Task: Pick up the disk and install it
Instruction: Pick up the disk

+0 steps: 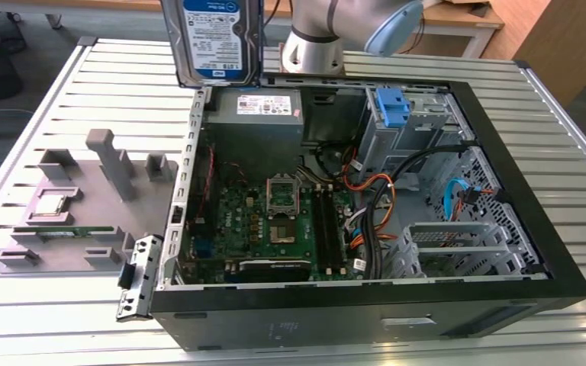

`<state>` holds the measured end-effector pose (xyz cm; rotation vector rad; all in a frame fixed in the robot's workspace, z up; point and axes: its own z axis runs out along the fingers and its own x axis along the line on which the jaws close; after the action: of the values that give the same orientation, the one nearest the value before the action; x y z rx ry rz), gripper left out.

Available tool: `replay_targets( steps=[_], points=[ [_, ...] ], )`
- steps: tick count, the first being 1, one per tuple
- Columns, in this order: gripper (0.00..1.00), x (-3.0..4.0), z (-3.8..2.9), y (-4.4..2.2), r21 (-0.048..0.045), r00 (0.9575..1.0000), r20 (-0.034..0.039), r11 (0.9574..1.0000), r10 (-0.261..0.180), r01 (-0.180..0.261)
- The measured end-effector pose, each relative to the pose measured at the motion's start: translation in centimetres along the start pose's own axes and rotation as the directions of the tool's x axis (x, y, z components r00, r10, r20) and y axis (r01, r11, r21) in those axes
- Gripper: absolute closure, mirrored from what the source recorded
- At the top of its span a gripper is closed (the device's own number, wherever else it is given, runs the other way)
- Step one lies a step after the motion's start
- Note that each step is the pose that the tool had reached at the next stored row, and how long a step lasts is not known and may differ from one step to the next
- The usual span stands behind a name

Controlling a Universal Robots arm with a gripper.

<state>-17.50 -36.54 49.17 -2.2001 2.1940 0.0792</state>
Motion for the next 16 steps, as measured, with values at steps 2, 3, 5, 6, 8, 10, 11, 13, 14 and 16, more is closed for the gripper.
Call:
replay_targets(
  steps=[2,3,5,6,8,10,11,13,14,16],
  points=[
    [0.65,0.00,0.00,-0.18,0.0000,1.0000,0.0000,1.0000,0.000,0.000],
    [0.65,0.00,-0.01,-0.28,-0.0001,1.0000,-0.0001,1.0000,0.000,0.000],
    [0.65,0.00,-0.01,-0.47,-0.0001,1.0000,-0.0001,1.0000,0.000,0.000],
    [0.65,0.00,-0.01,-0.56,0.0000,1.0000,0.0000,1.0000,0.000,0.000],
    [0.65,0.00,-0.01,-0.75,0.0000,1.0000,0.0000,1.0000,0.000,0.000],
    [0.65,0.00,-0.01,-0.95,0.0000,1.0000,0.0000,1.0000,0.000,0.000],
    [0.65,0.00,-0.01,-1.06,0.0000,1.0000,0.0000,1.0000,0.000,0.000],
    [0.65,0.00,-0.02,-1.26,0.0000,1.0000,0.0000,1.0000,0.000,0.000],
    [0.65,0.00,-0.02,-1.35,0.0000,1.0000,0.0000,1.0000,0.000,0.000],
    [0.65,0.00,-0.02,-1.53,0.0000,1.0000,0.0000,1.0000,0.000,0.000]
  ],
)
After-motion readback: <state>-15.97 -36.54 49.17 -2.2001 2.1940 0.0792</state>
